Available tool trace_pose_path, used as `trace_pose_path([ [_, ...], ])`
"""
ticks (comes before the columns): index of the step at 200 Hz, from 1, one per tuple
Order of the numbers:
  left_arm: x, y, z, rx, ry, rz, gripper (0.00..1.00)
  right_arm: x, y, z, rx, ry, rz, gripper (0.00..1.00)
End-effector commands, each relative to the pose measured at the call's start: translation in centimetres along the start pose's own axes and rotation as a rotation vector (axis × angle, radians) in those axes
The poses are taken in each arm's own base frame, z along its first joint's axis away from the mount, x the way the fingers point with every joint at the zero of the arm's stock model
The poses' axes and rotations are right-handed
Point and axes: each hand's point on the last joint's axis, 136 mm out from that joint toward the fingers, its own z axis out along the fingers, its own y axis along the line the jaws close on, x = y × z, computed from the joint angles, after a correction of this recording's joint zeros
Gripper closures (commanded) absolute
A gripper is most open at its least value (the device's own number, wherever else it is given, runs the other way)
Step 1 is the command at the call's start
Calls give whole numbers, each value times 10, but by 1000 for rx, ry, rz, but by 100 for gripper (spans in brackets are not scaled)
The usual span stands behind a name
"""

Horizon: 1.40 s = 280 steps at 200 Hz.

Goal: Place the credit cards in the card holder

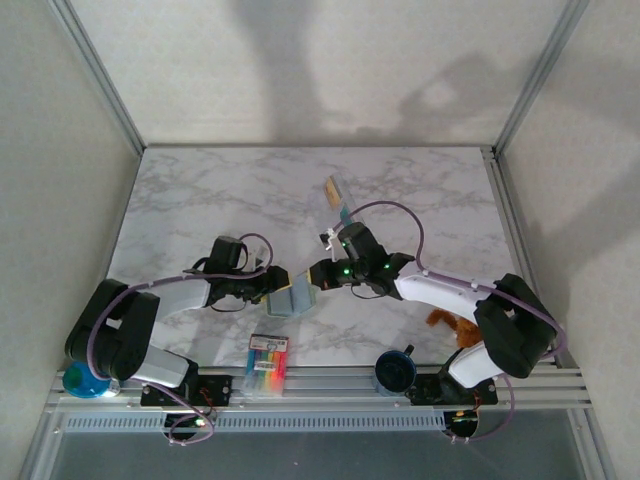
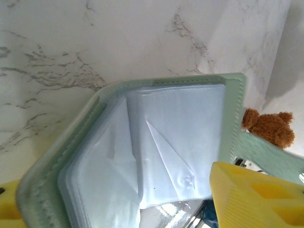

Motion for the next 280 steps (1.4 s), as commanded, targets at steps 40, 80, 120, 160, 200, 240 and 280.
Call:
trace_pose_path([
  [40,-5,0,-10,-20,-46,19,36,31,-68,-10,293,47,37,100],
  [80,-2,8,-10,-58,-27,32,63,35,-89,-16,400,25,82,100],
  [120,-2,4,-16,-79,-17,78,62,29,-104,-29,510,-9,93,100],
  [160,2,5,-12,-41,-5,59,83,33,-108,-28,546,4,92,100],
  [200,2,-1,-10,-8,7,54,96,31,-92,-24,515,28,13,90],
  [240,4,-1,-12,-10,7,61,100,22,-67,-25,577,66,-155,40],
  [280,5,3,-8,-8,18,43,100,30,4,19,199,169,-101,33],
])
